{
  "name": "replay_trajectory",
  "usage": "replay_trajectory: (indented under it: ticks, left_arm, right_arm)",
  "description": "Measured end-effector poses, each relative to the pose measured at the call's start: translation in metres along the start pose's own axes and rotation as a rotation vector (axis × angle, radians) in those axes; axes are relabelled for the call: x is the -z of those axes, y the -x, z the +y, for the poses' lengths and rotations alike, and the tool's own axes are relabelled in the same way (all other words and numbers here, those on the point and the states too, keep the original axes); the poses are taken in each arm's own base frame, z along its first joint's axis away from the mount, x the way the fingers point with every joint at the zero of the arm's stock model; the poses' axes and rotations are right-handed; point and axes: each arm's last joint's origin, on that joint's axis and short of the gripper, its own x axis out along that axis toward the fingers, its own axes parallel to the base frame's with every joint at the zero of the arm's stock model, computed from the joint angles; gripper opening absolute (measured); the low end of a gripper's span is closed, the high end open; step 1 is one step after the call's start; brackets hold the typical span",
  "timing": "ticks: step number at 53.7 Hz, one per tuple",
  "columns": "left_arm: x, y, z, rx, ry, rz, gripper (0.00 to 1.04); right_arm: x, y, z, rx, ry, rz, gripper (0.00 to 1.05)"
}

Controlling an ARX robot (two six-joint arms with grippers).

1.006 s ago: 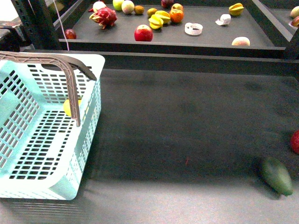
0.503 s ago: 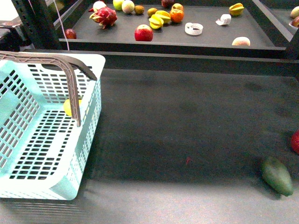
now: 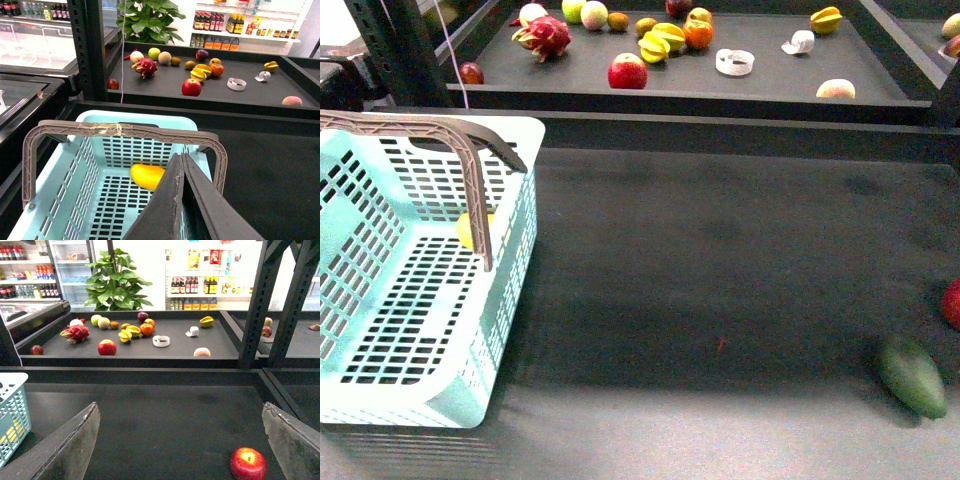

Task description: Pick mango with right arm and hold basket with left

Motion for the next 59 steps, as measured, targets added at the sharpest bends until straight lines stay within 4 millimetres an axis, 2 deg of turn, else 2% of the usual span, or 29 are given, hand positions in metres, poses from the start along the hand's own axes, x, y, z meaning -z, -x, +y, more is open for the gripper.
replay_trajectory:
  ticks: [29, 59]
  left_arm:
    - [-0.01, 0.028, 0.0, 0.0, -0.007, -0.035, 0.04]
    - [-0.011, 0.045, 0.0, 0.0, -0.007, -0.041, 0.04]
  right_arm:
    - [0.0, 0.0, 0.0, 0.0, 0.0, 0.0, 0.97]
    - [0.0, 0.0, 0.0, 0.0, 0.0, 0.0, 0.97]
